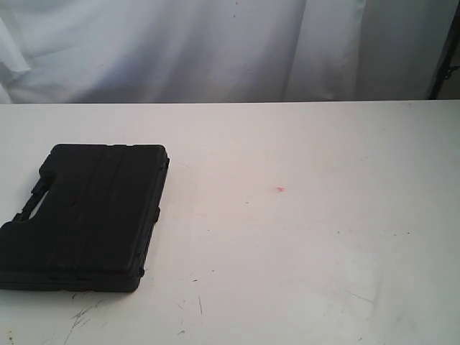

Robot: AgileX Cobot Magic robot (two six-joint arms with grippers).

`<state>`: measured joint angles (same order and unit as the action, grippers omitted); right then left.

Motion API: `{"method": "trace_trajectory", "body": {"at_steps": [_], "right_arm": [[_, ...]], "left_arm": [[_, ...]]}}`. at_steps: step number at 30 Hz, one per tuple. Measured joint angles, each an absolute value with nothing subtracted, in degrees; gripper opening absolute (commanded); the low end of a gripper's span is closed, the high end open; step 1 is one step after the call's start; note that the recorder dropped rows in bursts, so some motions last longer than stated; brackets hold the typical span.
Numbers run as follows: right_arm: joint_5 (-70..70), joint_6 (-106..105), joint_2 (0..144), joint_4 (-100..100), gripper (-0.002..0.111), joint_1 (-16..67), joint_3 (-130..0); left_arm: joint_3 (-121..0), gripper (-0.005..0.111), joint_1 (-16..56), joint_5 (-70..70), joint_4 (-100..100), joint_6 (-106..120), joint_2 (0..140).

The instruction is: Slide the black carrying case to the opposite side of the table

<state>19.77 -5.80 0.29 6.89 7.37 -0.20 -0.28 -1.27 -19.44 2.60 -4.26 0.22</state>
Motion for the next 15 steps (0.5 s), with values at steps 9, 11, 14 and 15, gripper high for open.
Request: {"method": "trace_trajectory", "body": {"at_steps": [9,11,14,15], "right_arm": [[19.77,-5.80,0.29,6.89,0.000,7.37,-0.20],[19.77,-5.80,0.29,6.89,0.000,7.37,-0.20],[19.77,-5.80,0.29,6.89,0.000,7.37,-0.20],[19.77,-5.80,0.29,6.89,0.000,7.37,-0.20]], "left_arm": [[-0.28,0.000,-1.27,-20.12,2.60,-4.26,0.22],[-0.28,0.000,-1.27,-20.12,2.60,-4.26,0.22],[-0.28,0.000,-1.27,-20.12,2.60,-4.26,0.22],[-0.28,0.000,-1.27,-20.12,2.60,-4.26,0.22]]}}
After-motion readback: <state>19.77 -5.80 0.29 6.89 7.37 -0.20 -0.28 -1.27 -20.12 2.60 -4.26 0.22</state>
